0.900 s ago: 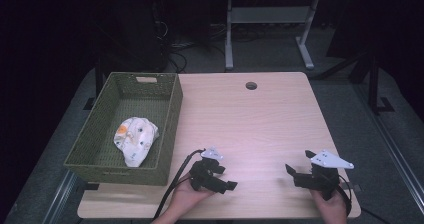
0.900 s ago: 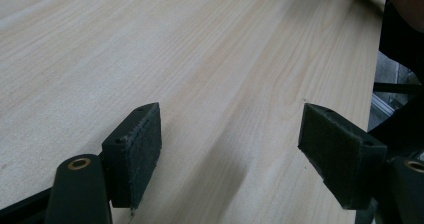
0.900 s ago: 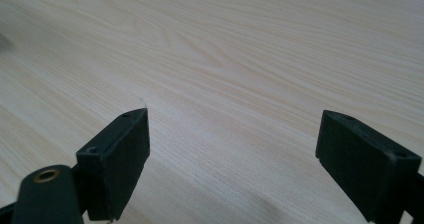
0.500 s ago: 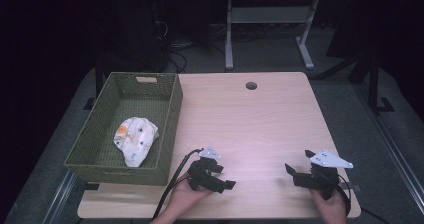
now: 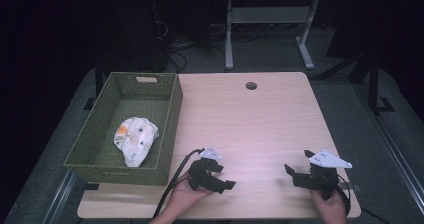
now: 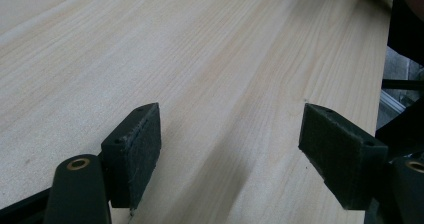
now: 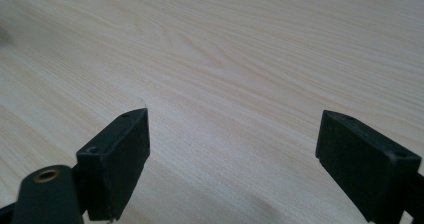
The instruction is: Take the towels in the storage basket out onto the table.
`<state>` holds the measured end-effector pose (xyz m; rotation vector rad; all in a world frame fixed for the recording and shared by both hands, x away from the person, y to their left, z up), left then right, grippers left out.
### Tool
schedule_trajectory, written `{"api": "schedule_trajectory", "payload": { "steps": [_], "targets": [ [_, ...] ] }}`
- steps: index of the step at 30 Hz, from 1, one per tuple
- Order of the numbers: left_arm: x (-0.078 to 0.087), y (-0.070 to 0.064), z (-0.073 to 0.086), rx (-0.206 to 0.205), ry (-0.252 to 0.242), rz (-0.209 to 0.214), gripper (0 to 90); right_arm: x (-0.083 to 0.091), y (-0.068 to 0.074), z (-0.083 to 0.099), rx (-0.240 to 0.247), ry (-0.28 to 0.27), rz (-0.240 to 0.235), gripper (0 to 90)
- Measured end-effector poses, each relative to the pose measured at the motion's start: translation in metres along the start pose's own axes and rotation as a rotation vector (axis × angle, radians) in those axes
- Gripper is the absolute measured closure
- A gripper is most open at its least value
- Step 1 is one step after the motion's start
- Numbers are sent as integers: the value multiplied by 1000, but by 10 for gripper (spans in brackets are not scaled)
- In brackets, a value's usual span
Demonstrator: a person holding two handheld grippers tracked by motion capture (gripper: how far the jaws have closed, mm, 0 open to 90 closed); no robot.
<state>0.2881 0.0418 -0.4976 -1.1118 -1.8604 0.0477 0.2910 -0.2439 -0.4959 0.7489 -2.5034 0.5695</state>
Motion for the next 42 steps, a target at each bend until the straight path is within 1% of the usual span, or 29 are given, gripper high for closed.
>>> {"api": "schedule_trajectory", "payload": {
  "steps": [1,4,5,7,9,10,12,13,15,16,18,21,22,23,24,25,26,27,29,31,33,34,35,38,40,42],
  "targets": [
    [1,-1,-1,-10,0,-5,242,0,0,0,1,0,2,137],
    [3,-2,-3,-12,-8,-1,242,1,1,-1,-2,1,2,137],
    [5,-2,-4,-21,2,-5,242,2,1,-1,1,-1,6,137],
    [6,-1,-5,-22,4,-9,243,2,0,-1,-1,-4,9,137],
    [9,0,-8,-3,-5,-5,243,3,0,-2,-4,-7,10,138],
    [11,0,-10,1,-5,-3,243,3,-1,-2,-3,-8,11,137],
    [18,-1,-18,-6,-20,-11,242,3,-1,-2,-8,-8,15,137],
    [24,-1,-25,-4,-27,-11,229,3,-2,-1,-4,-4,16,137],
    [27,0,-28,-8,-26,-16,230,3,-2,0,-4,-2,16,137],
    [30,1,-30,-3,-20,-23,231,3,-2,0,-4,-3,15,137],
    [36,2,-35,8,-23,-17,230,4,-2,-1,-5,-4,16,138],
    [45,3,-42,14,-17,-18,229,4,-2,-1,-9,-5,17,138],
    [49,3,-45,16,-17,-15,227,4,-2,-1,-9,-4,17,137],
    [58,4,-51,20,-25,-18,226,4,-2,-1,-7,-3,16,138],
    [58,4,-51,20,-25,-18,225,4,-2,-1,-7,-3,16,138],
    [63,4,-54,20,-28,-19,225,4,-2,-1,-7,-4,17,137],
    [71,5,-60,21,-23,-11,224,4,-2,-1,-11,-4,16,137],
    [71,5,-60,21,-23,-11,224,4,-2,-1,-11,-4,16,137],
    [79,5,-66,20,-19,-11,222,4,-2,0,-9,-3,16,137],
    [86,4,-71,25,-13,8,223,4,-2,0,-9,-4,16,138],
    [95,4,-76,24,-3,5,224,4,-2,0,-12,-5,15,138],
    [95,4,-76,24,-3,5,223,4,-2,0,-12,-5,15,138],
    [98,5,-77,23,8,5,223,4,-2,0,-11,-5,16,137],
    [106,10,-79,28,18,-9,221,4,-2,0,-9,-4,16,138],
    [112,14,-81,40,20,-5,217,4,-1,0,-10,-4,15,138],
    [119,18,-83,54,15,10,216,4,-1,0,-10,-4,15,138]
  ]
}}
Point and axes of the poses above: each handheld gripper's, and its own axes: x roughly backward along the jaws, z roughly out of its underside, y roughly to its left, the point moved 6 cm from there along -x, roughly forward along the jaws, and after that the axes turned 14 degrees about x, right-handed, at the moved point
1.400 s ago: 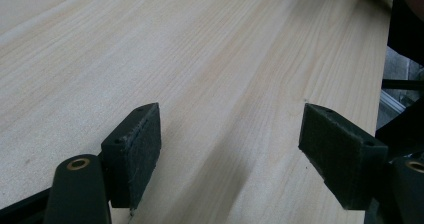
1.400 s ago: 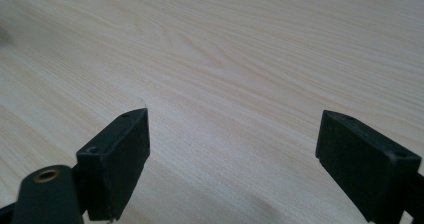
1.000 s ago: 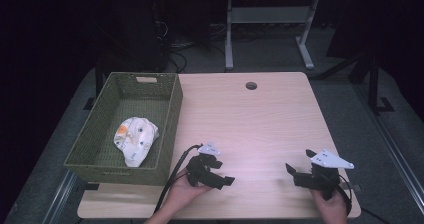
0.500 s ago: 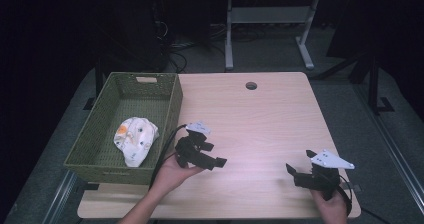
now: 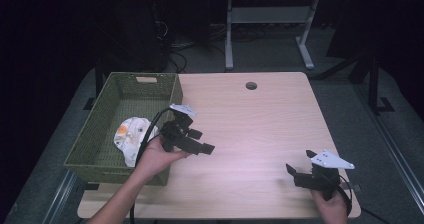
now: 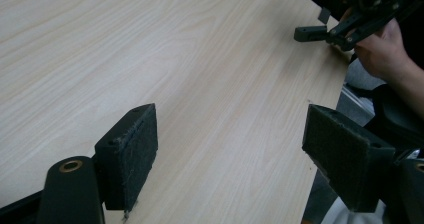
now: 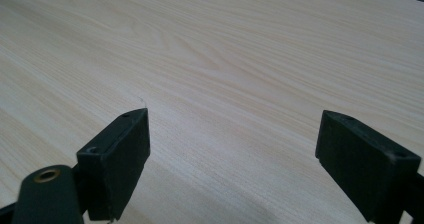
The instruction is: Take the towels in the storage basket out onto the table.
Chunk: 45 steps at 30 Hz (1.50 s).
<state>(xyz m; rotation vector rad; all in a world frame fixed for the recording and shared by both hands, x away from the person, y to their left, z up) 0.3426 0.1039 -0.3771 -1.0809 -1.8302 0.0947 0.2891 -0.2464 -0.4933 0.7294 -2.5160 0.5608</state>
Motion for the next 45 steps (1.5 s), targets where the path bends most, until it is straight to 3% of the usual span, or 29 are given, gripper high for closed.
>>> {"api": "schedule_trajectory", "payload": {
  "steps": [3,9,27,34,40,45],
  "targets": [
    [10,8,-3,9,-11,-14,216,0,0,0,1,1,-1,137],
    [31,18,-6,44,-36,15,217,-1,1,0,6,5,-3,137],
    [77,68,-4,151,-87,-23,219,-1,1,0,4,9,-2,137],
    [94,94,3,207,-101,-79,220,-1,2,0,3,12,-2,138],
    [103,106,8,228,-118,-105,230,-1,1,0,1,12,-1,138],
    [108,123,13,258,-108,-160,245,-1,1,0,5,10,1,137]
  ]
}}
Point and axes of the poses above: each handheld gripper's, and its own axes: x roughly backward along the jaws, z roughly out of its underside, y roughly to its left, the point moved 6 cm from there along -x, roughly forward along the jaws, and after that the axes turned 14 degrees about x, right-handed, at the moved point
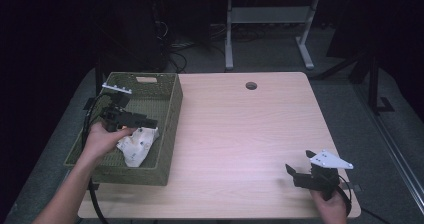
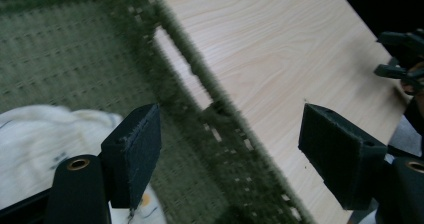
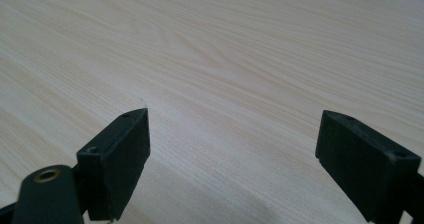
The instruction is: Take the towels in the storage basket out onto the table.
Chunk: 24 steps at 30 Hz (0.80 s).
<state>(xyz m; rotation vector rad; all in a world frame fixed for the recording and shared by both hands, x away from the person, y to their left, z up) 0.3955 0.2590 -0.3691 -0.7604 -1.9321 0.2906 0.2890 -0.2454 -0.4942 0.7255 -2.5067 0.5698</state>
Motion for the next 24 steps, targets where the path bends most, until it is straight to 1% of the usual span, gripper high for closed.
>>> {"api": "schedule_trajectory", "payload": {
  "steps": [5,7,8,10,13,14,15,16,17,20,21,24],
  "targets": [
    [1,19,1,34,5,-47,255,0,-1,0,-6,-1,1,138],
    [1,26,1,47,6,-59,256,0,0,0,-4,1,0,138],
    [1,29,2,50,7,-70,256,0,0,0,-4,1,0,137],
    [1,35,2,52,13,-105,257,0,0,0,-4,1,-1,138],
    [-1,44,2,69,20,-126,270,0,-1,0,-4,1,0,138],
    [-3,50,3,68,41,-154,299,0,-1,0,-5,1,1,138],
    [-3,50,3,68,41,-154,298,0,-1,0,-5,1,1,138],
    [-4,53,3,74,45,-168,298,0,-1,1,-3,1,0,138],
    [-5,56,3,71,52,-186,297,0,-1,1,-3,1,0,138],
    [-8,64,3,86,62,-225,299,0,0,1,-4,2,0,138],
    [-8,67,3,84,67,-243,300,0,0,1,-4,4,-1,138],
    [-11,76,4,101,81,-304,301,0,0,1,-4,3,-2,138]
  ]
}}
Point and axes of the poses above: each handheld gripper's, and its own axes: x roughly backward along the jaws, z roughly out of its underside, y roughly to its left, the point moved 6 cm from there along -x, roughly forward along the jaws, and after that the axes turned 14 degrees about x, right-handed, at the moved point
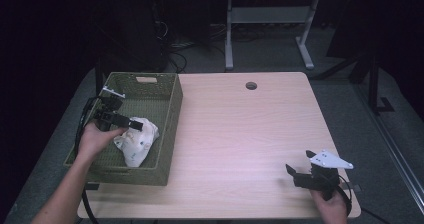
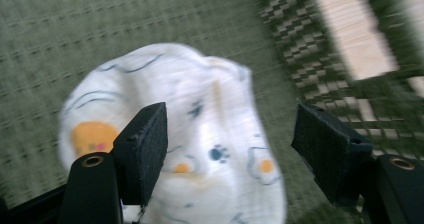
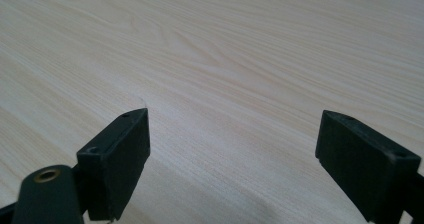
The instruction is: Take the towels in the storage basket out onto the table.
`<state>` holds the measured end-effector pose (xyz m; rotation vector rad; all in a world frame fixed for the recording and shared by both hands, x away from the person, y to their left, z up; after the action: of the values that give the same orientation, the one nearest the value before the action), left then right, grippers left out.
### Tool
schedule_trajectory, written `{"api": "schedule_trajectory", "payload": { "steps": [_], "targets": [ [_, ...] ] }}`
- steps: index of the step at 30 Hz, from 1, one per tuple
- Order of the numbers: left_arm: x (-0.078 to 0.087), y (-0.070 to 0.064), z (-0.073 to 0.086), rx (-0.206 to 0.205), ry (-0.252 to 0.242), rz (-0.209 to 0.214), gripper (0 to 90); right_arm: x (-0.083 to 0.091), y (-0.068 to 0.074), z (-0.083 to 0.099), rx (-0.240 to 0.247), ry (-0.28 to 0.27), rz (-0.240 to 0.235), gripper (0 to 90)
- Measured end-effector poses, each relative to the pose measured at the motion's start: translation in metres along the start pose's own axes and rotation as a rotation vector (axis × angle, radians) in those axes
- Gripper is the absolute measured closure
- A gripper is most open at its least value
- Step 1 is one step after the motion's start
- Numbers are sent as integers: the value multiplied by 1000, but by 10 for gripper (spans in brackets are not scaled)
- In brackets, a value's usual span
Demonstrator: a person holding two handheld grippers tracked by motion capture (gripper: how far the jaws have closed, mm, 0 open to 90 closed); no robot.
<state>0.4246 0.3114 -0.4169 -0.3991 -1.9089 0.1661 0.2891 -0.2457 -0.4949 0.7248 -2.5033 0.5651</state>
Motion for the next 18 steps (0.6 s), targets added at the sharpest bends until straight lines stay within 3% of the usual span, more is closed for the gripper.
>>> {"api": "schedule_trajectory", "payload": {
  "steps": [9,14,18],
  "targets": [
    [-19,21,-2,62,51,-72,307,0,-1,0,-1,-4,2,138],
    [-33,25,-1,52,105,-171,315,0,-1,0,2,-3,0,138],
    [-44,28,0,40,152,-209,320,1,-1,0,0,-5,2,138]
  ]
}}
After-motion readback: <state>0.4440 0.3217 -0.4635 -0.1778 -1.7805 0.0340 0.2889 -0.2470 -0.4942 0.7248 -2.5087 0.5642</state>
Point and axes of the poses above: each handheld gripper's, and its own axes: x roughly backward along the jaws, z roughly out of its underside, y roughly to its left, the point moved 6 cm from there along -x, roughly forward along the jaws, and after that the axes turned 14 degrees about x, right-handed, at the moved point
